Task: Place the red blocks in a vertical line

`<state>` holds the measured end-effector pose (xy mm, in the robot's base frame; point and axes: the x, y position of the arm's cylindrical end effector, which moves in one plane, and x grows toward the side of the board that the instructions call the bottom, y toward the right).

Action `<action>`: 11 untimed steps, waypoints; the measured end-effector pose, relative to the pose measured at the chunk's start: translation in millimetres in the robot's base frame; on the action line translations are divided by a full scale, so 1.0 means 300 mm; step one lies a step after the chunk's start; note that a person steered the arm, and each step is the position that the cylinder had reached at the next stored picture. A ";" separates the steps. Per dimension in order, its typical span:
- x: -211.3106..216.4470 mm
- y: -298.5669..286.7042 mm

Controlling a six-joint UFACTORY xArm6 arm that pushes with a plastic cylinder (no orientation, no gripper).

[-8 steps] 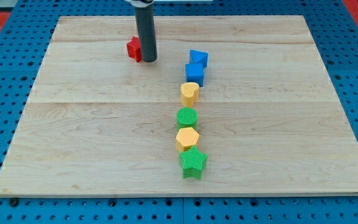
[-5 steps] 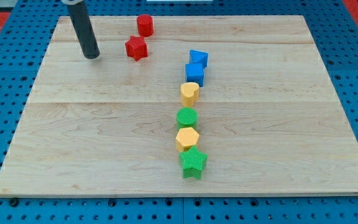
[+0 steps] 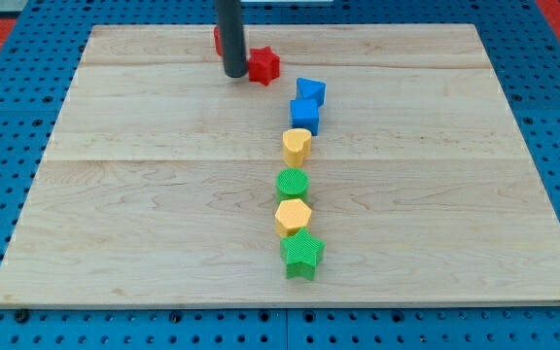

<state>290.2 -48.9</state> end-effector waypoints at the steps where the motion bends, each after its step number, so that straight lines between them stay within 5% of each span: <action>1: -0.014 -0.063; 2: -0.051 -0.086; 4: -0.024 0.203; 5: -0.022 0.141; 7: -0.123 -0.480; 8: -0.257 -0.423; 9: -0.219 -0.153; 11: -0.194 0.072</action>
<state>232.0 -27.2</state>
